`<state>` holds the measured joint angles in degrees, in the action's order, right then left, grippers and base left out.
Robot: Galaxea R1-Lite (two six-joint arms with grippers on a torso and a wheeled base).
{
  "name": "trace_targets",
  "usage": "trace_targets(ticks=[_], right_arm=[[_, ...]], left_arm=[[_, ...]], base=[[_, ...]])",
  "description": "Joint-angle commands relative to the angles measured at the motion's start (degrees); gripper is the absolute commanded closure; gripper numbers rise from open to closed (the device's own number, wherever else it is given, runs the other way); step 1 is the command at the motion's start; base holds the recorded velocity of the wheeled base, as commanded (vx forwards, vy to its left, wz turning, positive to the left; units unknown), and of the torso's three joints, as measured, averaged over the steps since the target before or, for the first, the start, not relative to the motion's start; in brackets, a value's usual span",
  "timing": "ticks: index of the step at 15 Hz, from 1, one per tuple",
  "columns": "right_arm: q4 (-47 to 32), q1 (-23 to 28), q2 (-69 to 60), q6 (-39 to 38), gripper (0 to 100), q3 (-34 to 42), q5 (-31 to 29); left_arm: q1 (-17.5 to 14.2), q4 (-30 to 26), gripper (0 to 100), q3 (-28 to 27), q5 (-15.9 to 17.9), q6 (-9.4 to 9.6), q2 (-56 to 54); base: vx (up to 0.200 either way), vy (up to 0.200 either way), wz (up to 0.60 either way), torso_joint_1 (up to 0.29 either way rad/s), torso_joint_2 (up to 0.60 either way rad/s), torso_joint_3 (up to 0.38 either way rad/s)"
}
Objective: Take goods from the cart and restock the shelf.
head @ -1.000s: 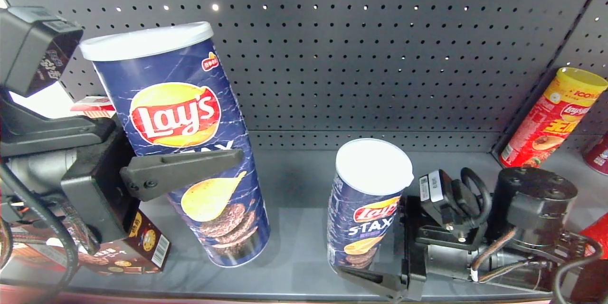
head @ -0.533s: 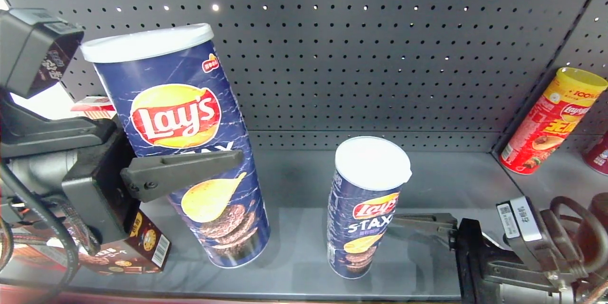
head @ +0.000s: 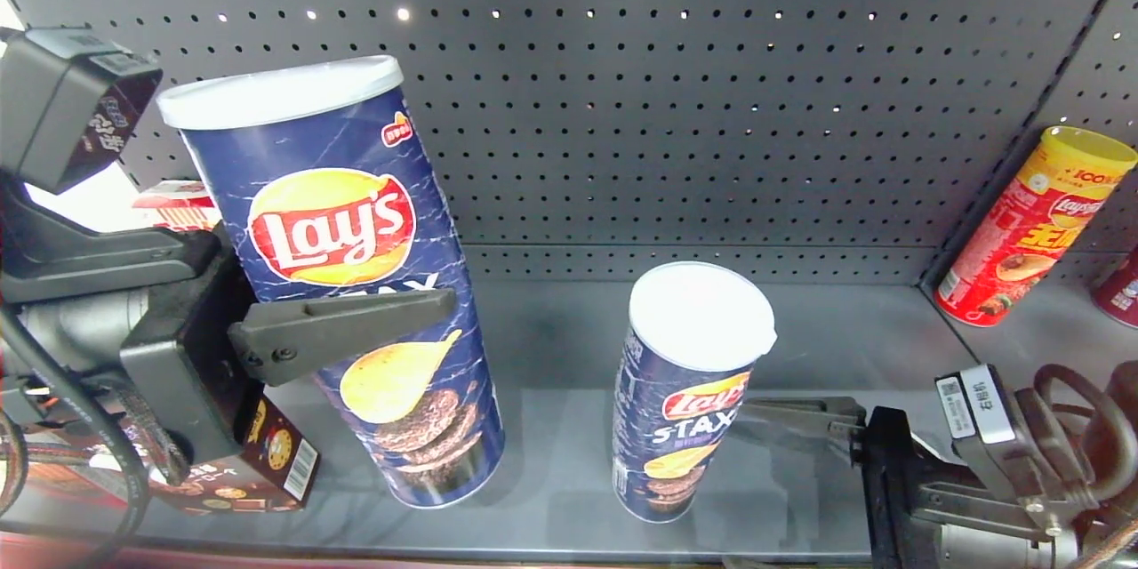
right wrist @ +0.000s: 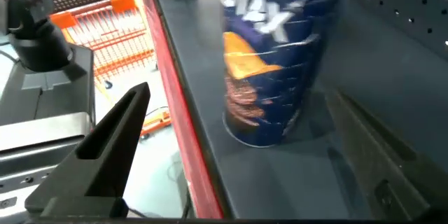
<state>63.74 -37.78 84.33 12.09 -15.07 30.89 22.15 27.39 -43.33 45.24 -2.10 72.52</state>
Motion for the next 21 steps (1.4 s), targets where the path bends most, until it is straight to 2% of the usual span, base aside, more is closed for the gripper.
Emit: trace_targets(ticks=[1, 9, 21], right_arm=[[0.1, 0.4, 2.3, 0.0, 0, -0.6, 0.0], [0.4, 0.0, 7.5, 0.1, 0, -6.0, 0.1], [0.5, -2.2, 5.6, 1.0, 0, -3.8, 0.7]], left_arm=[[0.0, 0.0, 100, -0.1, 0.0, -0.01, 0.0], [0.0, 0.0, 100, 0.0, 0.0, -0.01, 0.0], [-0.1, 0.0, 100, 1.4, 0.0, -0.01, -1.2]], base=[[0.000, 0.000, 0.00, 0.000, 0.00, 0.000], [0.000, 0.000, 0.00, 0.000, 0.00, 0.000], [0.000, 0.000, 0.00, 0.000, 0.00, 0.000]])
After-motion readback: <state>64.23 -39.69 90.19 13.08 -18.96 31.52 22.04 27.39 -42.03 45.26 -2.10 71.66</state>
